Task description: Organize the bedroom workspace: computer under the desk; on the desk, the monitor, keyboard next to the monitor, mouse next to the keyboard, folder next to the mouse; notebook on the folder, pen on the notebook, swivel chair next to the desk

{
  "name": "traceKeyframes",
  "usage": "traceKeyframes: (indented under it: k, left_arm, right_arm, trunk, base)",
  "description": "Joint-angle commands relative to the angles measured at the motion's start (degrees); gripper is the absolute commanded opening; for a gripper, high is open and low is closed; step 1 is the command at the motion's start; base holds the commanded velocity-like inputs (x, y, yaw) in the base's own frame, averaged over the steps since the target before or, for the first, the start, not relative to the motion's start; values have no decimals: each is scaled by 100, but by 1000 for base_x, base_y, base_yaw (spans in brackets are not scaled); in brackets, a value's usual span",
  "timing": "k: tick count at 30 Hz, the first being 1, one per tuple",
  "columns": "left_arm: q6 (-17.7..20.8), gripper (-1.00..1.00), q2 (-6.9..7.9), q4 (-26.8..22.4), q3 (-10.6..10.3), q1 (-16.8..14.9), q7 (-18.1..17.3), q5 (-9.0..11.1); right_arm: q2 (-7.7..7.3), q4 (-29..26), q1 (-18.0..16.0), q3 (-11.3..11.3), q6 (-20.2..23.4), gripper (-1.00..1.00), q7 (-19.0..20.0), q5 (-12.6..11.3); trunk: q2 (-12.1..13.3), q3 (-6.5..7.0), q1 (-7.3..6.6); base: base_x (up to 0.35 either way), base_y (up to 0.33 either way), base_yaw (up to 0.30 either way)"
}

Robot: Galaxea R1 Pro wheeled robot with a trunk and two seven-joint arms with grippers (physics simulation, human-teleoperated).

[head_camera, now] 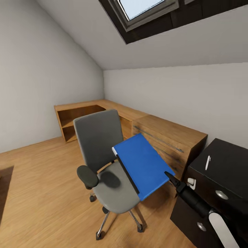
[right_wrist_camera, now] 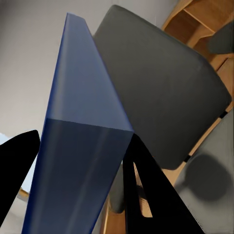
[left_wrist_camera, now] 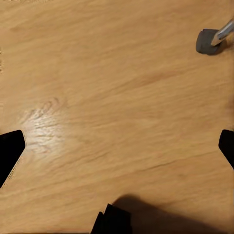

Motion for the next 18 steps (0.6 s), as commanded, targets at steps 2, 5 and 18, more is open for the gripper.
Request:
traceKeyframes:
  k: [2, 5, 18]
  left_arm:
    - [29, 100, 2, -11, 20, 1, 2, 24]
    - [26, 100, 1, -9, 21, 1, 0, 28]
    - [22, 100, -12, 0, 21, 1, 0, 29]
  right_arm:
    - [0, 1, -5, -5, 45, -100, 0, -40]
    - [0, 1, -5, -12, 45, -100, -6, -40]
    - [0, 8, -5, -91, 45, -100, -8, -31]
  trunk:
    - [79, 39, -48]
    - [199, 104, -114]
    - [721, 387, -400]
  base:
    - [-274, 185, -271]
    - [-276, 196, -271]
    - [-201, 141, -271]
